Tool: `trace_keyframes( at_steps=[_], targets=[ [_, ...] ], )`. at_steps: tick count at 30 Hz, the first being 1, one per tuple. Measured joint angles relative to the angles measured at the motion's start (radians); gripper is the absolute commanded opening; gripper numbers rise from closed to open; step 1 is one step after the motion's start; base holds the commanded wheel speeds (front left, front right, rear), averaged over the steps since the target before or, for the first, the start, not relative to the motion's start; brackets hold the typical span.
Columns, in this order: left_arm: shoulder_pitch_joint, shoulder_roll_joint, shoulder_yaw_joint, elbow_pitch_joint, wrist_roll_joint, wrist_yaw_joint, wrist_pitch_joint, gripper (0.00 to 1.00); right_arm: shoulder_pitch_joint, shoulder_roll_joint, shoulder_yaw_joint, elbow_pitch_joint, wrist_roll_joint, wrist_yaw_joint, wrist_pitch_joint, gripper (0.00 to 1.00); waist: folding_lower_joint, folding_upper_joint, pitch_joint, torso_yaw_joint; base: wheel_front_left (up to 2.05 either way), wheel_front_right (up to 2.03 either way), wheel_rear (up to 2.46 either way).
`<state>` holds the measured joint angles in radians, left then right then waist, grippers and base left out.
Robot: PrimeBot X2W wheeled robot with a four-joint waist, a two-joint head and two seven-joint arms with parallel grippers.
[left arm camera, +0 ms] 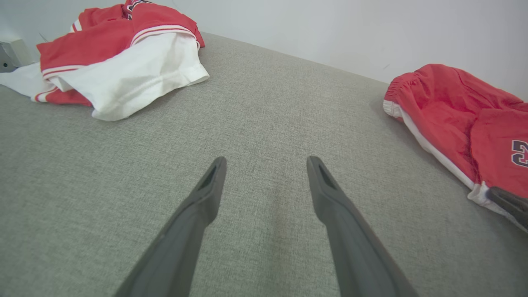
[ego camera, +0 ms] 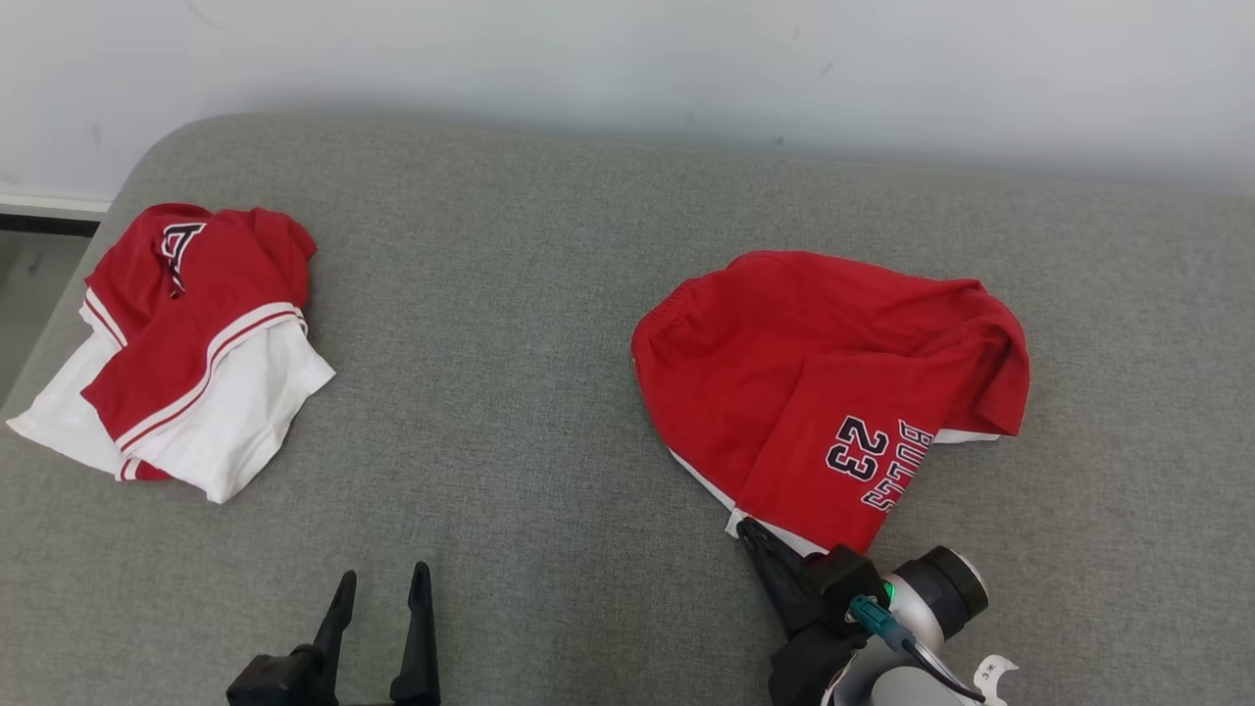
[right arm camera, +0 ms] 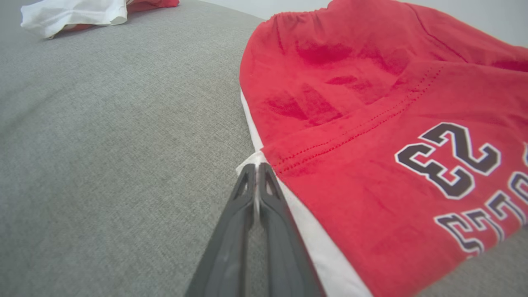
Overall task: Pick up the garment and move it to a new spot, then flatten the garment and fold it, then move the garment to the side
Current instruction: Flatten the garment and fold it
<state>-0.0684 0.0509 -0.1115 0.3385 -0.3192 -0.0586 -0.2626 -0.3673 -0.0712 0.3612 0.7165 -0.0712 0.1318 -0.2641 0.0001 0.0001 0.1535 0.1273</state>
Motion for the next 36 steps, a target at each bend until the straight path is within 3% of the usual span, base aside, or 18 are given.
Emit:
trace_keyframes(
  at_steps=[9, 15, 22, 27, 28, 29, 36],
  targets=[
    [0.004, 0.0, -0.004, 0.015, -0.019, -0.001, 0.0, 1.0, 0.002, -0.002, -0.011, 0.0, 0.0, 0.0, 0.0, 0.0, -0.0001, 0.0, -0.012, -0.008, 0.0, 0.0, 0.0],
    [0.011, 0.0, 0.005, 0.014, -0.017, 0.001, 0.0, 1.0, 0.015, 0.001, -0.035, -0.101, 0.035, 0.0, 0.0, 0.0, -0.0001, 0.0, -0.025, -0.021, 0.0, 0.0, 0.0],
    [0.036, 0.0, 0.032, 0.008, 0.002, -0.007, 0.0, 1.0, 0.107, -0.001, -0.263, -0.298, 0.097, 0.0, 0.0, 0.0, -0.0001, 0.0, -0.049, -0.08, 0.0, 0.0, 0.0],
    [0.045, 0.0, 0.027, 0.009, 0.002, -0.012, 0.0, 1.0, 0.203, -0.007, -0.427, -0.307, 0.087, 0.0, 0.0, 0.0, -0.0002, 0.0, -0.068, -0.144, 0.0, 0.0, 0.0],
    [0.045, 0.0, 0.024, 0.01, 0.003, -0.012, 0.0, 1.0, 0.216, -0.006, -0.462, -0.306, 0.081, 0.0, 0.0, 0.3, -0.0002, -0.0001, -0.072, -0.158, 0.0, 0.0, 0.0],
    [0.045, 0.0, 0.023, 0.01, 0.003, -0.012, 0.0, 1.0, 0.227, -0.004, -0.489, -0.305, 0.078, 0.0, 0.0, 1.0, -0.0002, -0.0001, -0.076, -0.172, 0.0, 0.0, 0.0],
    [0.047, 0.0, 0.026, 0.016, 0.012, -0.011, 0.0, 1.0, 0.267, 0.015, -0.545, -0.345, 0.061, 0.0, 0.0, 1.0, -0.0001, 0.0, -0.104, -0.266, 0.0, 0.0, 0.0]
  ],
)
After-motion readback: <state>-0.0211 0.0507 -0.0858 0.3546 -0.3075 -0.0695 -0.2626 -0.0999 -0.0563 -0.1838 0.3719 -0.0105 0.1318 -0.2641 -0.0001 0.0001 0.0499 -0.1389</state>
